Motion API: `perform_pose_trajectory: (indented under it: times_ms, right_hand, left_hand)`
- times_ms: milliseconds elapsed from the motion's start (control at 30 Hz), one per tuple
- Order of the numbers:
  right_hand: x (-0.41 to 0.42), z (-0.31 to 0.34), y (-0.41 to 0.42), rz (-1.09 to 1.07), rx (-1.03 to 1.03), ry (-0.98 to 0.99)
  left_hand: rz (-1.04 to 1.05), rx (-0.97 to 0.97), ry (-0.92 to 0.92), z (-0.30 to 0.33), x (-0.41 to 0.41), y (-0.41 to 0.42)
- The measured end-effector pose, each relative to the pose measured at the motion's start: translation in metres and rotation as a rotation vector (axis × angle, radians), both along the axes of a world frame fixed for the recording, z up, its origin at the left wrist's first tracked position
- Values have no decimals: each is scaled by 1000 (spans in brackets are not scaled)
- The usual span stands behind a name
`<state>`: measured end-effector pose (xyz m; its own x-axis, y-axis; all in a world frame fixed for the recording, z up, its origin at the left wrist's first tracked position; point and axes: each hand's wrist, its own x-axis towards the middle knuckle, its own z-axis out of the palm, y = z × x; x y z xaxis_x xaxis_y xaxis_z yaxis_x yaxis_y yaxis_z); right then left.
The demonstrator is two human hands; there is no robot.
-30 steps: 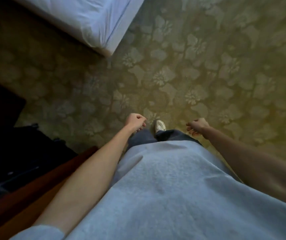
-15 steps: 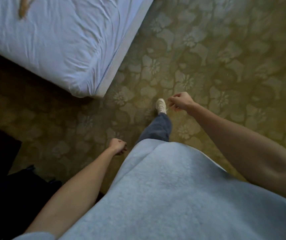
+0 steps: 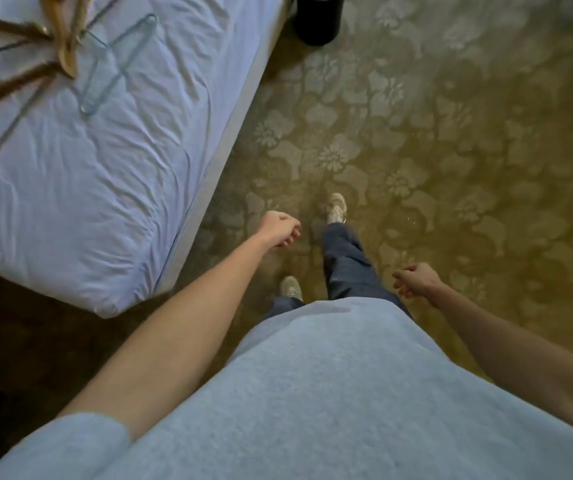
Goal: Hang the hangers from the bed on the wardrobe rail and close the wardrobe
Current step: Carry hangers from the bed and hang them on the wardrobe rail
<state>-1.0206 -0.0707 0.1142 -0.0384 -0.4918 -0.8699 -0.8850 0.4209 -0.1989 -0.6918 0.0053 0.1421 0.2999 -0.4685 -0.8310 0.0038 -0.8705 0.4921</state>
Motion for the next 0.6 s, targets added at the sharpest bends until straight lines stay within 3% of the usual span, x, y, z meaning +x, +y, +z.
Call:
perform_pose_trajectory:
  times_ms: [267, 600]
  right_hand:
    - [70, -9, -199, 31, 22, 21]
    - [322, 22, -383, 291, -38, -251]
  left_hand:
    - [-33, 67, -41, -7, 63, -185]
    - [195, 232, -109, -18, 172, -219]
